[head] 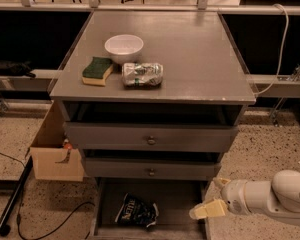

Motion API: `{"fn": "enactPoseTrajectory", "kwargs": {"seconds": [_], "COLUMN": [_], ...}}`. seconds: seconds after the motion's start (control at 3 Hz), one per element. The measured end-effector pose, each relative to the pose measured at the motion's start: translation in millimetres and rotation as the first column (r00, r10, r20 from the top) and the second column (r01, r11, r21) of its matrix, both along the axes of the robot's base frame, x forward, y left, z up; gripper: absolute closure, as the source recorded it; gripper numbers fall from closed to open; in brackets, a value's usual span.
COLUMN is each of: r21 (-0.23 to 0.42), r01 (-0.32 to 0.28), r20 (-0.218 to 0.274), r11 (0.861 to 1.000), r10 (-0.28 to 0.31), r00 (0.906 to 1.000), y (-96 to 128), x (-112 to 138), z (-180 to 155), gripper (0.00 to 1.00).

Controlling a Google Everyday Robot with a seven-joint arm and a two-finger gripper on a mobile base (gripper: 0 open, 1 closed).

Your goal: Pick blue chip bag from bottom drawer and place on counter

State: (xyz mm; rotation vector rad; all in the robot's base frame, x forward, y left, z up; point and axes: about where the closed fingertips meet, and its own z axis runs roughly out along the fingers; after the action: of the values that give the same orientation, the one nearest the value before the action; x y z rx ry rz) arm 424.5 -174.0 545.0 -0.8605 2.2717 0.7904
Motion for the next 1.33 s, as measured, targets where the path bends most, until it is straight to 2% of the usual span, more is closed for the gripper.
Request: {"fn": "enactPoseTrajectory", "kwargs": {"seconds": [0.33, 0.67, 1.0, 1.33], "r21": [0.055, 0.132, 0.189, 0.217], "r01": [0.018, 0.045, 0.060, 0.059], "r20": [0.001, -0.009, -0.053, -0.073], "r11": [0.998, 0.990, 0.980, 0.974], "r10": [-0.019, -0.044, -0.050, -0.044], "r00": [0.9998, 0.9990, 0.9973, 0.9963], "y": [18, 48, 74, 91], "x": [4, 11, 19, 27], "z": [-18, -55, -99, -126], "gripper": [0.00, 0.00, 0.00, 0.00]}}
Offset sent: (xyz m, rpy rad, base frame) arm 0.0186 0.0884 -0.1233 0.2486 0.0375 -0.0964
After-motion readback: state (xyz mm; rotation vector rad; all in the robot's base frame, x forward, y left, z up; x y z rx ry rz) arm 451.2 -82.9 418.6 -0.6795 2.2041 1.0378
